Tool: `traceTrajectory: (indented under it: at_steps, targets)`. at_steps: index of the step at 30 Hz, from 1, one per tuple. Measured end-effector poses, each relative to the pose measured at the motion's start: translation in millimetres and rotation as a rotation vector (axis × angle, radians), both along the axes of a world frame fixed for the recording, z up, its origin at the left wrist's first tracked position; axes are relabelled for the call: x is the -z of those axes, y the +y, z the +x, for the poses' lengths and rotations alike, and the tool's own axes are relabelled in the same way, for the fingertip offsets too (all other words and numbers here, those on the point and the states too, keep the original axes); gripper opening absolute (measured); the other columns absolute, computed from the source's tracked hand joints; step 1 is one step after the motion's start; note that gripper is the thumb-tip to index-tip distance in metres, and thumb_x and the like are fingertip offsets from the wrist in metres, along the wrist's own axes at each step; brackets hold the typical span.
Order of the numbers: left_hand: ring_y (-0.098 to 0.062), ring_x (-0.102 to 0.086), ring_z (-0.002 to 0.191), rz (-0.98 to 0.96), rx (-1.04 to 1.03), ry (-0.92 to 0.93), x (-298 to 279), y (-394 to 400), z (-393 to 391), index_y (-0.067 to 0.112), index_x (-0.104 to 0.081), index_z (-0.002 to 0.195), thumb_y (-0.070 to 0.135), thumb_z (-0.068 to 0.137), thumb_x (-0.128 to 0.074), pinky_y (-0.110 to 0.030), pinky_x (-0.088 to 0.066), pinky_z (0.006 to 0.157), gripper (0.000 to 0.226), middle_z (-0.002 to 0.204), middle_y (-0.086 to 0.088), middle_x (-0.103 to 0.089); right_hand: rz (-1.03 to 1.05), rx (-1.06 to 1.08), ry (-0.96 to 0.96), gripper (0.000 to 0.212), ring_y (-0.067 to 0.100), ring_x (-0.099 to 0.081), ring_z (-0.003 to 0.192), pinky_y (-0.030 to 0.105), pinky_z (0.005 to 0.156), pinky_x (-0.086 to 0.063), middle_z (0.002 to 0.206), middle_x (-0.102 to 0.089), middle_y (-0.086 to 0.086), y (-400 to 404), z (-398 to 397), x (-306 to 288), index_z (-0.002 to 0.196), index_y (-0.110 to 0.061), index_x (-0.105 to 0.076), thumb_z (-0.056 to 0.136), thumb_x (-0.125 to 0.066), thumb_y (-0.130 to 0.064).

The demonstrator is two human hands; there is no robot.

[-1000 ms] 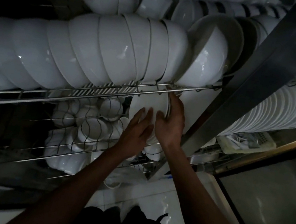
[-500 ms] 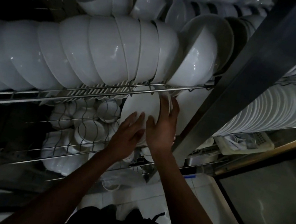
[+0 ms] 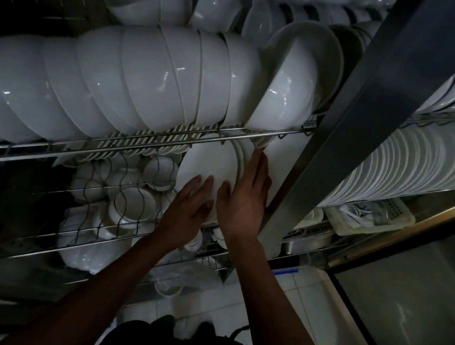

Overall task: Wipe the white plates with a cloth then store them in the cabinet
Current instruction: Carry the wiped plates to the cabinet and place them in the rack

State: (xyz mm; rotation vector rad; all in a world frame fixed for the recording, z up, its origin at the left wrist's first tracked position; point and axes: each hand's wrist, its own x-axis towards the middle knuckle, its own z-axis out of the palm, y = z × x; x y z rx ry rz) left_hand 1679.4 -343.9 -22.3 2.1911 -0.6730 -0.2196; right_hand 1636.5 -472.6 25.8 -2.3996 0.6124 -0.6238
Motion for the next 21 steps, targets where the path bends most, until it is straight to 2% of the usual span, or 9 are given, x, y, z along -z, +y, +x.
traceTrajectory:
  at_steps: [3, 8, 14, 18, 21]
  targets:
    - [-0.018, -0.018, 0.152, -0.008, -0.008, 0.005, -1, 0, 0, 0.020, -0.029, 0.156, 0.028, 0.105, -0.046, -0.036, -0.027, 0.121, 0.055, 0.165, -0.008, -0.019, -0.040, 0.016, 0.045, 0.091, 0.037, -0.026, 0.146, 0.054, 0.114, -0.036, 0.167, -0.010, 0.009, 2, -1, -2, 0.160, -0.014, -0.002, 0.092, -0.061, -0.024]
    - [-0.015, -0.021, 0.150, -0.077, -0.031, 0.059, -3, 0, 2, 0.019, -0.036, 0.154, 0.019, 0.103, -0.053, -0.039, -0.028, 0.121, 0.054, 0.163, -0.006, -0.026, -0.110, 0.017, 0.096, 0.095, 0.035, -0.021, 0.149, 0.051, 0.117, -0.033, 0.168, -0.006, 0.010, 3, -3, -1, 0.160, -0.012, 0.002, 0.091, -0.063, -0.024]
    - [-0.018, -0.033, 0.145, -0.102, -0.089, 0.129, -3, 3, 4, 0.021, -0.043, 0.150, 0.012, 0.099, -0.059, -0.044, -0.035, 0.117, 0.055, 0.159, -0.004, -0.032, -0.226, -0.045, 0.129, 0.087, 0.031, -0.006, 0.154, 0.054, 0.119, -0.026, 0.168, -0.006, 0.010, -4, -3, 0, 0.160, -0.016, -0.011, 0.090, -0.061, -0.025]
    - [-0.022, -0.037, 0.144, -0.081, -0.082, 0.106, -3, 5, 7, 0.017, -0.047, 0.148, 0.011, 0.099, -0.059, -0.046, -0.036, 0.115, 0.052, 0.156, -0.007, -0.039, -0.277, -0.075, 0.103, 0.083, 0.030, -0.006, 0.154, 0.043, 0.122, -0.016, 0.168, -0.006, 0.009, -6, -4, -2, 0.159, -0.016, -0.018, 0.090, -0.063, -0.025]
    - [-0.023, -0.043, 0.140, -0.079, -0.089, 0.079, -6, 5, 8, 0.013, -0.051, 0.145, 0.010, 0.097, -0.061, -0.046, -0.037, 0.114, 0.049, 0.151, -0.008, -0.045, -0.295, -0.080, 0.115, 0.081, 0.031, -0.007, 0.154, 0.044, 0.120, -0.019, 0.168, -0.007, 0.008, -7, -4, -4, 0.158, -0.018, -0.020, 0.089, -0.063, -0.023]
